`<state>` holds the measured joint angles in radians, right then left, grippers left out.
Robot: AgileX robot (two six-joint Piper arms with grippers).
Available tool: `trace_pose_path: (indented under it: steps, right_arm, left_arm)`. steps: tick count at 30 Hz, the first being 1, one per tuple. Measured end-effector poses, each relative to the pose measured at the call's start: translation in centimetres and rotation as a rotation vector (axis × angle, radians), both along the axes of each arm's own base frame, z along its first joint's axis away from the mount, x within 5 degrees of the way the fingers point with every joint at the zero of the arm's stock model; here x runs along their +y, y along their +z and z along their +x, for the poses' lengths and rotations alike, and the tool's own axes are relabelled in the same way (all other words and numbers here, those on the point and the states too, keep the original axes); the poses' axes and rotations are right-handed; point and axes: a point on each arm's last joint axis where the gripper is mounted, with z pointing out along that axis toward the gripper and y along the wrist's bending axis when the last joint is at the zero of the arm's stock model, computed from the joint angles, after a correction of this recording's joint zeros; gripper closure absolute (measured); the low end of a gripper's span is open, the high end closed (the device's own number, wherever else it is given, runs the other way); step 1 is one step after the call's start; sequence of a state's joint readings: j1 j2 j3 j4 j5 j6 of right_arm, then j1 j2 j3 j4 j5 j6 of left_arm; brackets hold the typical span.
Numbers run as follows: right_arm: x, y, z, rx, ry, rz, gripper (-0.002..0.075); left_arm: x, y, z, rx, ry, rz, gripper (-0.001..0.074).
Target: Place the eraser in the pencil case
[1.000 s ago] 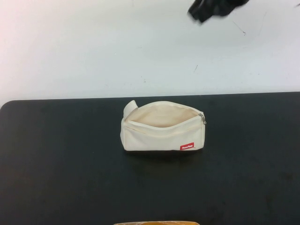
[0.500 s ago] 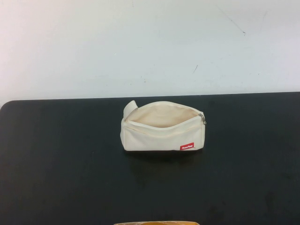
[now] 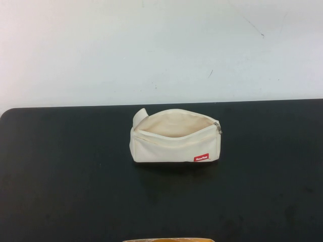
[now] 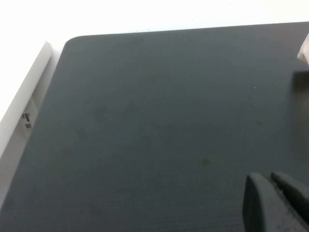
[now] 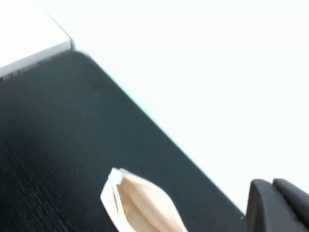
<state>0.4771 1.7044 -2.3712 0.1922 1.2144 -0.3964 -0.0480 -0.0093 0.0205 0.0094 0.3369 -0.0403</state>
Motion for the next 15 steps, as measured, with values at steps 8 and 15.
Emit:
trace_pose_path:
  steps: [8, 15]
  right_arm:
    - [-3.1, 4.5, -6.1, -0.139, 0.003, 0.071, 0.0727]
    - [-7.5, 8.5, -14.5, -0.315, -0.006, 0.155, 0.0727]
  left_arm:
    - [0.0, 0.0, 0.0, 0.000, 0.000, 0.000, 0.0736]
    - [0.0, 0.0, 0.0, 0.000, 0.000, 0.000, 0.0736]
